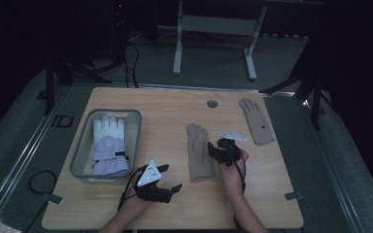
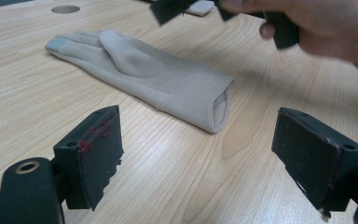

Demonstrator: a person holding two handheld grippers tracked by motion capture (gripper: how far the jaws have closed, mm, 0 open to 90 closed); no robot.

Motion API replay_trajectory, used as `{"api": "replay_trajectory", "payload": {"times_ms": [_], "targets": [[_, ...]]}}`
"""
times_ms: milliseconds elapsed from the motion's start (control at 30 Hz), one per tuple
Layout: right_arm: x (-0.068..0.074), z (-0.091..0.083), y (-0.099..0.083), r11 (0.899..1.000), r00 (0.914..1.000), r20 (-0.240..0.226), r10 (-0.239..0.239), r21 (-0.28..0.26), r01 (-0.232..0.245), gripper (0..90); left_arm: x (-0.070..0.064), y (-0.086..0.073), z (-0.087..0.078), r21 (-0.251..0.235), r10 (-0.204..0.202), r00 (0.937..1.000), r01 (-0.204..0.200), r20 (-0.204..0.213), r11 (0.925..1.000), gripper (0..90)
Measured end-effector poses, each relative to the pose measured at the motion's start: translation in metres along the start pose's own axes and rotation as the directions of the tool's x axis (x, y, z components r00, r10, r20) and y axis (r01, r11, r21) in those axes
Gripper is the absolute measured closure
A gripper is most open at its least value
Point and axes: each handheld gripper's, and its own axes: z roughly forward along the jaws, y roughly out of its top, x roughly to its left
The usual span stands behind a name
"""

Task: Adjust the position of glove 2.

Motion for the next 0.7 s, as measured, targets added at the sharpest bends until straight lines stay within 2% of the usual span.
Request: {"api": "replay_trajectory", "payload": {"times_ms": [67, 200, 300, 467, 567, 700], "targets": [[-0.014, -0.004, 0.004, 1.0, 0.9992, 0.03, -0.027, 0.011, 0.027, 50.3, 0.0, 0.0, 0.0, -0.002, -0.002, 1.0, 0.002, 0.003, 1.0, 16.0], [-0.04, -0.01, 0.011, 0.998, 0.9976, 0.036, -0.06, 0.012, 0.059, 50.2, 0.0, -0.001, 0.001, -0.002, -0.006, 1.0, 0.006, 0.008, 1.0, 16.0], [-0.062, -0.013, 0.017, 0.998, 0.9971, 0.04, -0.064, 0.009, 0.064, 50.3, 0.0, -0.001, 0.001, -0.005, -0.005, 0.9999, 0.005, 0.011, 1.0, 16.0], [-0.105, -0.013, 0.024, 0.999, 0.9981, 0.046, -0.04, 0.002, 0.04, 54.7, 0.0, -0.001, 0.0, -0.014, -0.003, 1.0, 0.003, 0.008, 0.9999, 15.9], [-0.129, -0.011, 0.028, 1.0, 0.9979, 0.065, -0.003, -0.001, 0.003, 57.0, 0.001, -0.001, 0.0, -0.012, -0.002, 1.0, 0.002, 0.006, 0.9999, 16.0], [-0.153, -0.006, 0.033, 1.0, 0.9947, 0.103, -0.01, 0.01, 0.009, 56.4, 0.0, -0.001, -0.002, -0.016, 0.002, 1.0, -0.002, 0.003, 0.9999, 15.9]]}}
